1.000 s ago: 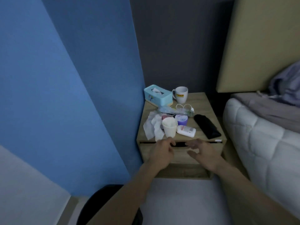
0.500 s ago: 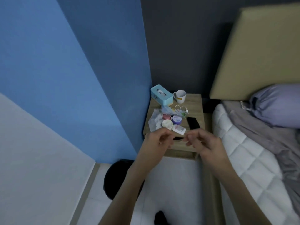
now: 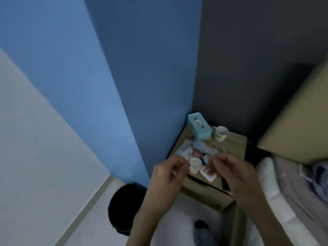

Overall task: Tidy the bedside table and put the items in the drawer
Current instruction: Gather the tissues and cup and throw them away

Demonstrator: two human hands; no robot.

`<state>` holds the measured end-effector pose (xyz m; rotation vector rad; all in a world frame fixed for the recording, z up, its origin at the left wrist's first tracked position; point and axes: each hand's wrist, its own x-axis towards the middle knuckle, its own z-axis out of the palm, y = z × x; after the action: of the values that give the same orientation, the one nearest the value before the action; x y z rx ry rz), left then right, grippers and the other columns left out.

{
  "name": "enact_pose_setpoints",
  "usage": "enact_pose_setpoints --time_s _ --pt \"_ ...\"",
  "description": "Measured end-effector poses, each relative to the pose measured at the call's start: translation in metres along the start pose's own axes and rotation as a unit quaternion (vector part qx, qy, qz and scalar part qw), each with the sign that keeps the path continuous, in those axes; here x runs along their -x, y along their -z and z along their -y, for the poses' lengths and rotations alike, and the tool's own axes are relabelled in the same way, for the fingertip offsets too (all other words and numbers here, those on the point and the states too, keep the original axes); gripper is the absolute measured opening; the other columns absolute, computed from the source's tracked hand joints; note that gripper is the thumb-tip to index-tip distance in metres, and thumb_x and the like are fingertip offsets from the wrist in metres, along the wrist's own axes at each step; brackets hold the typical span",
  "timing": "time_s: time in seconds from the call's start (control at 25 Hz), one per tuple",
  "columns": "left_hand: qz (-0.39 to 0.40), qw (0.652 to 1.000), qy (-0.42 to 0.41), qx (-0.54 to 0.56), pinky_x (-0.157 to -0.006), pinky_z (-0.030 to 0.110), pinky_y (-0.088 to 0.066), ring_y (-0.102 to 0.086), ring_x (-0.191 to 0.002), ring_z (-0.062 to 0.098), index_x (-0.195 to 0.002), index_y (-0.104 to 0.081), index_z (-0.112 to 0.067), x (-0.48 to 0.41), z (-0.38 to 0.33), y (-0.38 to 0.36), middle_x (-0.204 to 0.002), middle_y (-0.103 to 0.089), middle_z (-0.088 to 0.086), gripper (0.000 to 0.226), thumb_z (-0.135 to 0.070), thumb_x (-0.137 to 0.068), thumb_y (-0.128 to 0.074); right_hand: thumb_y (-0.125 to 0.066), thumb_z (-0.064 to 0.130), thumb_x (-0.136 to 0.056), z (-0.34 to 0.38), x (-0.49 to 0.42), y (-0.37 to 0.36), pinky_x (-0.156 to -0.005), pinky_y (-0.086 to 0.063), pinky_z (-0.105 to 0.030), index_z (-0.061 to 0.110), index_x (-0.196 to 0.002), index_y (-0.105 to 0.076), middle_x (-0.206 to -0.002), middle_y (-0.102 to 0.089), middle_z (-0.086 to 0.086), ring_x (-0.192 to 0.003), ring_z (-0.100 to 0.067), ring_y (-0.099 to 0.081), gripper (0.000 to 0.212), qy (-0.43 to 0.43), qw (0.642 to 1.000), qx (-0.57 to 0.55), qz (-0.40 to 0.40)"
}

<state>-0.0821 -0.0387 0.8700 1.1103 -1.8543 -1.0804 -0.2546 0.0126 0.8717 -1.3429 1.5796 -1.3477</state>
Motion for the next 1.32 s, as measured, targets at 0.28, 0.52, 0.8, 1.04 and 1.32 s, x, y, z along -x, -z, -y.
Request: enact_pose_setpoints --time_s 0.28,0.52,0.8,1.04,1.32 --pt "-0.243 0.965 0.097 0.029 -0.062 0.030 -0.049 -0.063 -0.066 0.008 -0.074 -0.061 -0.029 0.013 0.071 -0.082 -0.068 -0.066 -0.012 0.016 -0.042 -0.075 -0.052 -0.063 0.067 -0.064 -0.086 -0.075 0.029 -0.067 -0.053 -0.015 0.027 -0.079 -0.069 -0.077 -0.073 -0.003 -0.071 -0.007 -0.068 0.043 0.055 0.978 -0.022 0.201" --pt "-0.380 0.913 0.143 -0.034 -0.063 0.028 -0.053 -0.066 -0.067 0.007 -0.082 -0.061 -0.031 0.054 0.190 -0.174 -0.067 -0.070 -0.014 0.009 -0.031 -0.074 -0.057 -0.064 0.047 -0.079 -0.245 -0.083 0.017 -0.070 -0.049 -0.006 0.036 -0.075 -0.069 -0.067 -0.072 0.007 -0.067 -0.003 -0.067 0.012 0.173 0.952 0.013 0.250" --pt "-0.418 0.892 0.166 -0.038 -0.066 0.016 -0.046 -0.061 -0.073 0.004 -0.080 -0.063 -0.017 0.081 0.210 -0.261 -0.075 -0.066 -0.009 0.009 -0.011 -0.086 -0.061 -0.057 0.048 -0.082 -0.298 -0.070 0.035 -0.066 -0.051 -0.020 0.032 -0.081 -0.067 -0.076 -0.071 0.003 -0.071 -0.012 -0.067 0.019 0.191 0.929 -0.038 0.315" --pt "-0.447 0.851 0.270 -0.060 -0.077 0.016 -0.048 -0.061 -0.087 0.005 -0.099 -0.062 -0.018 0.091 0.303 -0.217 -0.097 -0.067 -0.003 0.013 -0.014 -0.089 -0.056 -0.060 0.006 -0.085 -0.361 -0.074 -0.091 -0.076 -0.047 -0.011 0.034 -0.086 -0.067 -0.096 -0.069 0.016 -0.090 -0.007 -0.064 0.028 0.143 0.890 -0.015 0.433" --pt "-0.396 0.816 0.403 -0.127 -0.099 0.030 -0.044 -0.053 -0.118 0.020 -0.126 -0.053 -0.012 0.109 0.441 -0.157 -0.129 -0.057 0.006 0.036 -0.016 -0.090 -0.051 -0.057 0.015 -0.088 -0.435 -0.062 -0.270 -0.088 -0.040 -0.024 0.020 -0.121 -0.054 -0.126 -0.054 0.000 -0.114 -0.016 -0.050 0.033 0.225 0.802 0.179 0.524"
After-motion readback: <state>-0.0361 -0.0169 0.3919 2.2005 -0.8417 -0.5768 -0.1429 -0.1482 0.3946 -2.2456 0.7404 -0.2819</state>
